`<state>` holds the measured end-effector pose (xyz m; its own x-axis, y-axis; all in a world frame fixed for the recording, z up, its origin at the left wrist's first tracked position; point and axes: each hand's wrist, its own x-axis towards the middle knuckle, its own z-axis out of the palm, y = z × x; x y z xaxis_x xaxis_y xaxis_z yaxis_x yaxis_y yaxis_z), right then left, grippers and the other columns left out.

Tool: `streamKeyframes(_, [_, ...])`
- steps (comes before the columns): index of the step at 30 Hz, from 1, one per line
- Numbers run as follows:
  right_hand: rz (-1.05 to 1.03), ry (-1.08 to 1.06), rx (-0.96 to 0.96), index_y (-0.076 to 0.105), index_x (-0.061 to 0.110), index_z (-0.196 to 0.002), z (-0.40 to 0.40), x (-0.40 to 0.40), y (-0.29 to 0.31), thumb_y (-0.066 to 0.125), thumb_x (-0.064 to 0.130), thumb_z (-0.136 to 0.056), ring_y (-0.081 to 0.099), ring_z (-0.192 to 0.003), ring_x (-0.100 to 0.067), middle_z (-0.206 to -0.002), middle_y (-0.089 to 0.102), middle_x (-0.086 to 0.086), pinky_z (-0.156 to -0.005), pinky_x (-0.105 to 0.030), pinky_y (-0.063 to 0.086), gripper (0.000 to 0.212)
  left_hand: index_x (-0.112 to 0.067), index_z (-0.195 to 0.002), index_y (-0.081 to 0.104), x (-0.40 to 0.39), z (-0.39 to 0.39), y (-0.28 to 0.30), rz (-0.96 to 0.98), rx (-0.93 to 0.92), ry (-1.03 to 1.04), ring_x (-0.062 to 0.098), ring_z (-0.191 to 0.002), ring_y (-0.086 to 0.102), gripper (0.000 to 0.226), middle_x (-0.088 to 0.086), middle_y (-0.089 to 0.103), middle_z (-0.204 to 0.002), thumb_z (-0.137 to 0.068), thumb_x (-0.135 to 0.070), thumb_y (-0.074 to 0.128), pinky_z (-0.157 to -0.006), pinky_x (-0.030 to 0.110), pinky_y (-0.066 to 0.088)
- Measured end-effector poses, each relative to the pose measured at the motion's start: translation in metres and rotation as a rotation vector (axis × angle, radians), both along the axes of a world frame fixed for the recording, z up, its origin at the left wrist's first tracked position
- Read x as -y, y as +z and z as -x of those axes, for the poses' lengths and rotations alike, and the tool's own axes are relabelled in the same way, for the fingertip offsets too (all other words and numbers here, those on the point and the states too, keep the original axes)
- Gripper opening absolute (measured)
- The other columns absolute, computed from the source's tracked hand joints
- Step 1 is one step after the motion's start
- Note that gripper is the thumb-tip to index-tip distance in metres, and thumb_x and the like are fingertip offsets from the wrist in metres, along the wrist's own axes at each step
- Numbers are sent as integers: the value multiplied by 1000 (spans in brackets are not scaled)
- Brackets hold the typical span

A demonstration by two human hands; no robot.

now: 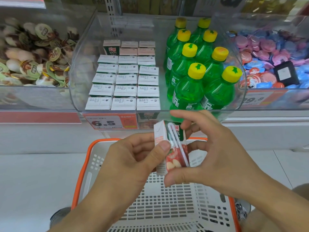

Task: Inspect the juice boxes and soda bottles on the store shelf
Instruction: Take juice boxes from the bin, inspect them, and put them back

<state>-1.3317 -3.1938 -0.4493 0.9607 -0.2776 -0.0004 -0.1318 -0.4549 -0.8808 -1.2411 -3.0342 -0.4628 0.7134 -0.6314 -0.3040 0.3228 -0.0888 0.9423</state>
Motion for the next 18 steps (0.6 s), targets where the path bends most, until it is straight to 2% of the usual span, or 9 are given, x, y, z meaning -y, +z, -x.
streamKeyframes(4, [-161, -180, 83, 67, 41, -114, -5, 0, 0, 80, 52, -67, 63, -89, -11, -107, 54, 4, -70, -27, 59, 50, -15, -96, 79, 1, -2, 1, 72, -122, 13, 30, -86, 75, 28, 13, 78, -94, -69, -18, 72, -81, 37, 61])
streamKeyframes(5, [-175, -225, 74, 67, 40, -113, -6, 1, 1, 74, 53, -69, 64, -89, -8, -110, 56, 4, -71, -27, 60, 46, -13, -97, 78, 2, -2, 1, 86, -145, 10, 31, -87, 75, 29, 15, 77, -95, -69, -16, 72, -81, 37, 61])
streamKeyframes(8, [-177, -249, -6, 66, 41, -110, -5, 3, 4, 69, 52, -70, 68, -92, -3, -114, 62, 15, -76, -27, 61, 41, -4, -101, 74, 3, 0, 0, 80, -209, 35, 36, -86, 74, 41, 20, 76, -95, -61, -15, 76, -81, 41, 61])
streamKeyframes(11, [-224, -247, -34, 72, 34, -101, -5, 2, 6, 72, 44, -74, 72, -80, -8, -100, 73, 13, -75, -37, 62, 29, 2, -100, 72, 5, 1, -2, 63, -262, 75, 36, -82, 74, 47, 23, 75, -93, -57, -14, 78, -80, 41, 61])
streamKeyframes(14, [-251, -276, -11, 75, 29, -96, -5, 2, 7, 74, 39, -73, 74, -74, -13, -85, 77, 5, -74, -40, 61, 25, 6, -109, 68, 5, 1, -2, 84, -343, 60, 40, -92, 73, 49, 25, 74, -99, -66, -17, 75, -83, 43, 60])
streamKeyframes(16, [-262, -285, 4, 75, 29, -95, -5, 4, 9, 74, 40, -71, 74, -73, -15, -82, 78, 3, -74, -40, 61, 26, 7, -113, 66, 5, 0, 0, 106, -400, 37, 40, -100, 70, 44, 25, 73, -105, -79, -20, 67, -85, 43, 59])
streamKeyframes(18, [-275, -282, 10, 76, 29, -95, -5, 5, 10, 74, 41, -70, 74, -73, -17, -82, 78, 1, -75, -40, 60, 27, 7, -115, 65, 5, -1, 0, 95, -417, 41, 41, -103, 69, 42, 25, 73, -107, -83, -21, 62, -86, 43, 59])
